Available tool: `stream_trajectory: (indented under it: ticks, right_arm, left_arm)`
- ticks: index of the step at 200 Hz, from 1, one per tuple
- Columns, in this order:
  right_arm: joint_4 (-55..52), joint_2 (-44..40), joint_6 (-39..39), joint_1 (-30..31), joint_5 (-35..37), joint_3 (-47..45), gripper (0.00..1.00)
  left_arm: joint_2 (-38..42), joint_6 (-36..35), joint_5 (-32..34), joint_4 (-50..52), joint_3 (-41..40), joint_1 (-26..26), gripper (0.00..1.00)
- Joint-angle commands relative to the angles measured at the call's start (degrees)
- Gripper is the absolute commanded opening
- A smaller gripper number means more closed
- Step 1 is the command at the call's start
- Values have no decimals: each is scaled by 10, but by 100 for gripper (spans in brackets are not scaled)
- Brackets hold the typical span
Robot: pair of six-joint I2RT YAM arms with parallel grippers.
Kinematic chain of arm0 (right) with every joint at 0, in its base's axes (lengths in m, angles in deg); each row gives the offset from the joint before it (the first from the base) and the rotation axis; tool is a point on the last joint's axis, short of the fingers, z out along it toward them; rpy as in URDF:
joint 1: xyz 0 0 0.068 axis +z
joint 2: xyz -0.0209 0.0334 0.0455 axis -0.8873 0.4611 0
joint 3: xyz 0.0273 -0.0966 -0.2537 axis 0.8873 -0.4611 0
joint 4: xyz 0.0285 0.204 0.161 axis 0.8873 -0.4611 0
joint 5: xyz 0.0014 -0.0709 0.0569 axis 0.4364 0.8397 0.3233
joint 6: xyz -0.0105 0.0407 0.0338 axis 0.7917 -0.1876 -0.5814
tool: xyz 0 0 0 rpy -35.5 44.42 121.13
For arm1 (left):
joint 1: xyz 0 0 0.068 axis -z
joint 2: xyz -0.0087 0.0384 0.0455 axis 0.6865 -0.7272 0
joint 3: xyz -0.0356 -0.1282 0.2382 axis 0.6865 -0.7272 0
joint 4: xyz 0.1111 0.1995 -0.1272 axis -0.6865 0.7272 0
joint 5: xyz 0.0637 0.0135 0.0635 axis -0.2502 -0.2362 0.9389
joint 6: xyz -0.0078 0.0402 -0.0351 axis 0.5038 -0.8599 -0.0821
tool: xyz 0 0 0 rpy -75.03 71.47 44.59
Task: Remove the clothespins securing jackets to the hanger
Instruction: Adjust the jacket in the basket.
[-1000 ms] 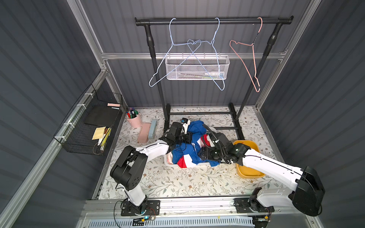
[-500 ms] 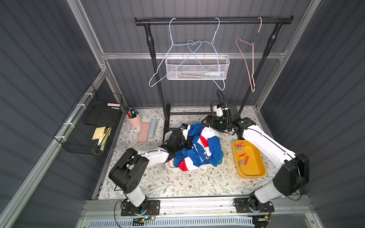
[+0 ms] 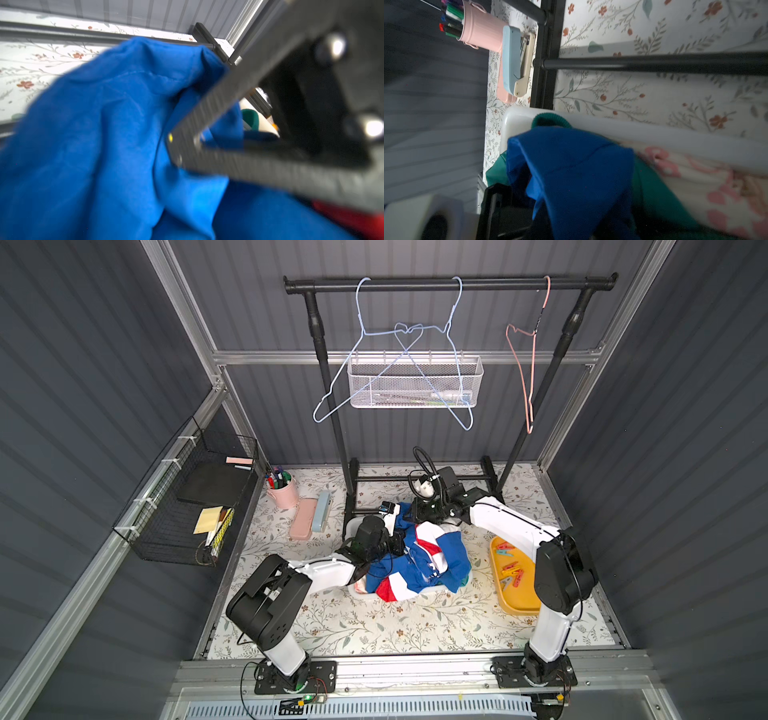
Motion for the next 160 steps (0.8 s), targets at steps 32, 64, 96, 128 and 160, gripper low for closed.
stream_trajectory:
  ticks: [32, 64, 96, 128, 160]
  right_arm:
    - [-10, -27, -19, 46, 1, -101, 4]
    - [26, 21, -48, 32, -1, -143, 0]
    - [3, 79, -77, 26, 45, -131, 0]
    - [-11, 116, -101, 28, 122, -130, 0]
    - [4, 118, -119, 30, 138, -155, 3]
  left_arm:
    - [12, 0, 15, 127, 3, 12, 9]
    - [17, 1, 22, 137, 2, 12, 13]
    - [-16, 17, 19, 115, -2, 12, 9]
    - [-77, 34, 17, 79, -17, 9, 0]
    - [-101, 41, 11, 63, -26, 9, 2]
